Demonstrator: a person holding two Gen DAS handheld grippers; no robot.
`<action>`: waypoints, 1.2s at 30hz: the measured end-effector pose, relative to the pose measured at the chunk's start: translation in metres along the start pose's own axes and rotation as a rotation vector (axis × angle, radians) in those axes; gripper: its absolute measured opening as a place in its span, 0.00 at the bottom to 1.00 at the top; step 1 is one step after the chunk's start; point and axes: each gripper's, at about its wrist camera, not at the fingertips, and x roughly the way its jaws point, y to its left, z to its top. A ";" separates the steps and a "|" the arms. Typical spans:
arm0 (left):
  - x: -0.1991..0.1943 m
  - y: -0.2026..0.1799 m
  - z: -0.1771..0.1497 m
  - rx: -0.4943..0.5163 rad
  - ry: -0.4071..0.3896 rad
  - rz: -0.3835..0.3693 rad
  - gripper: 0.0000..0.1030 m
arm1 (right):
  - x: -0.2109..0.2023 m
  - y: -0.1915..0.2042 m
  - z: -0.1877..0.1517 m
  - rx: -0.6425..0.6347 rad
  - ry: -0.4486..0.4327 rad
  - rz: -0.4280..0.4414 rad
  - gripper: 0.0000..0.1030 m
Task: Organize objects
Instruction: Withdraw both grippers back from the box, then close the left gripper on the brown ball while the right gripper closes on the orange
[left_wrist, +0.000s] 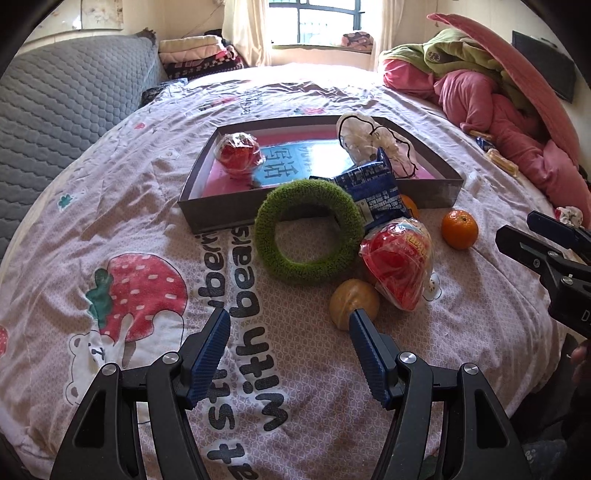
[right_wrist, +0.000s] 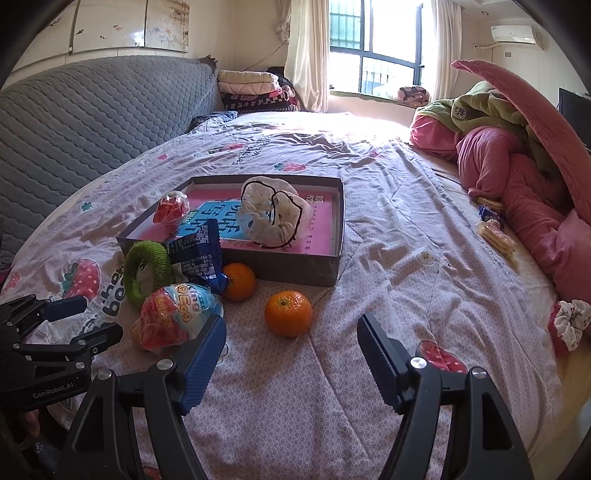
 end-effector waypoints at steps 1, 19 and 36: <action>0.001 -0.001 -0.001 0.000 0.003 -0.004 0.66 | 0.000 0.000 0.000 0.000 0.001 -0.001 0.71; 0.012 -0.007 -0.004 -0.006 0.008 -0.076 0.66 | 0.009 0.000 -0.006 0.006 0.014 0.004 0.71; 0.026 -0.010 -0.001 -0.029 0.009 -0.151 0.66 | 0.026 -0.004 -0.005 0.013 0.036 0.001 0.71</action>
